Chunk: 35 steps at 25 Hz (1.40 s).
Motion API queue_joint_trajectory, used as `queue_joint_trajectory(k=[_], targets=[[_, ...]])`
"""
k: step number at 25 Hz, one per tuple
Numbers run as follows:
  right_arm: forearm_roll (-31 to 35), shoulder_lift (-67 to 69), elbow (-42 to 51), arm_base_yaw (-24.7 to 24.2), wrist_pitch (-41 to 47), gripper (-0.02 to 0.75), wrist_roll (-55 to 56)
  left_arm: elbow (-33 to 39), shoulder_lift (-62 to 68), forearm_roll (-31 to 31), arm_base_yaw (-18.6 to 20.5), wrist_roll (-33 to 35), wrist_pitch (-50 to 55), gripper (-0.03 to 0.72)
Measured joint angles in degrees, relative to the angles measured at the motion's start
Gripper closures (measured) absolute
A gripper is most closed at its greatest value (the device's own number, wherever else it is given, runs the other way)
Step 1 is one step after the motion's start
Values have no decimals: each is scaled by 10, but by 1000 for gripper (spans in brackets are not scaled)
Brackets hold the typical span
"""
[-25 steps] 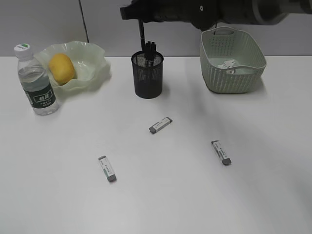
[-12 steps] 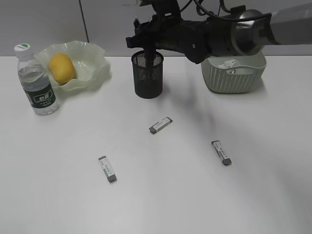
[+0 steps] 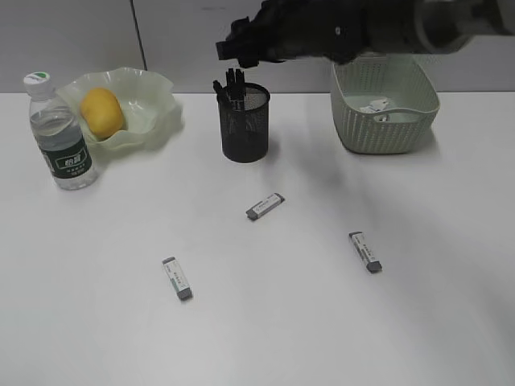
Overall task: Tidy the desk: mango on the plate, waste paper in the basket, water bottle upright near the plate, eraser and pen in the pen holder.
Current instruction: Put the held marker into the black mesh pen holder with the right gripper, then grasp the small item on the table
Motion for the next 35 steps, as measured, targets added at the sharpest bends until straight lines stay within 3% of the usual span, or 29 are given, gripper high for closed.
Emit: queue_joint_trajectory(k=[9,19,25,35], targets=[[1,-76,0,-3,379,299,-41,0,0,0,0,0,0,171],[59,-125,0,-89,618,298,-72,1,0,0,0,0,0,171],[62,-226,69,-133,642,298,-73,1,0,0,0,0,0,174],[89,-540,367,-136,575,298,-68,1,0,0,0,0,0,187]])
